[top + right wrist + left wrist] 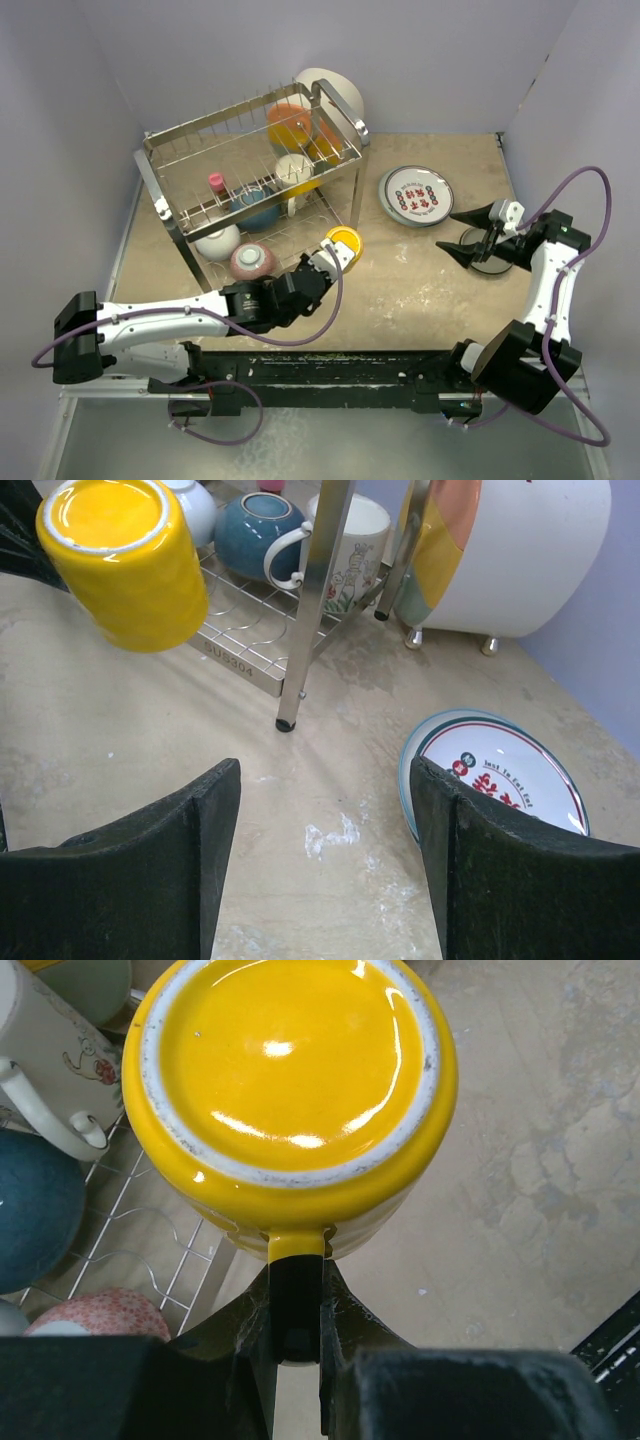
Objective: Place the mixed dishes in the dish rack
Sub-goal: Turn the cup upside down in the dish rack.
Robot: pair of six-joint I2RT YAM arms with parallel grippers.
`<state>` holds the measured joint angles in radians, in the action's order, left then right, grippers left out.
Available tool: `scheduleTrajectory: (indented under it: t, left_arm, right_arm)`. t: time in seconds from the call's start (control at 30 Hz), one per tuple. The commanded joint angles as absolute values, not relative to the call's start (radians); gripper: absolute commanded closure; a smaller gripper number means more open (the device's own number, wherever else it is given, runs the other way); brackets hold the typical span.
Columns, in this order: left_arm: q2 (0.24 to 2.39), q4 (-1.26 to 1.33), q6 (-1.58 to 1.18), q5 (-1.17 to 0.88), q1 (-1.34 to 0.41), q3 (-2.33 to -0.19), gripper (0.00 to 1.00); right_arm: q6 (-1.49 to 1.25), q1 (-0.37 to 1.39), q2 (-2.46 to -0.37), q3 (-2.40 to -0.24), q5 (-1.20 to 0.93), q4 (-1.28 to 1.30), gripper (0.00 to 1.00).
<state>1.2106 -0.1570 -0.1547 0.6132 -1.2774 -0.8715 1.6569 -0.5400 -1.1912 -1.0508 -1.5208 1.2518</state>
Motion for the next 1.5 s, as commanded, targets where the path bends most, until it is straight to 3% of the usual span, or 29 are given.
scheduleTrajectory:
  t: [0.0, 0.57, 0.9, 1.47]
  left_arm:
    - [1.168, -0.143, -0.114, 0.681, -1.246, -0.933, 1.00]
    - [1.191, -0.098, -0.080, 0.667, -1.099, -0.901, 1.00]
    - [1.279, -0.063, -0.074, 0.726, -1.058, -0.908, 1.00]
    - [1.426, 0.001, -0.137, 0.637, -0.957, -0.943, 1.00]
  right_arm:
    - [1.666, -0.547, -1.192, -1.076, -1.562, 1.279, 0.29]
    - [1.671, -0.551, -1.192, -1.074, -1.560, 1.279, 0.26]
    - [1.672, -0.553, -1.190, -1.074, -1.559, 1.278, 0.26]
    - [1.673, -0.555, -1.190, -1.074, -1.557, 1.279, 0.25]
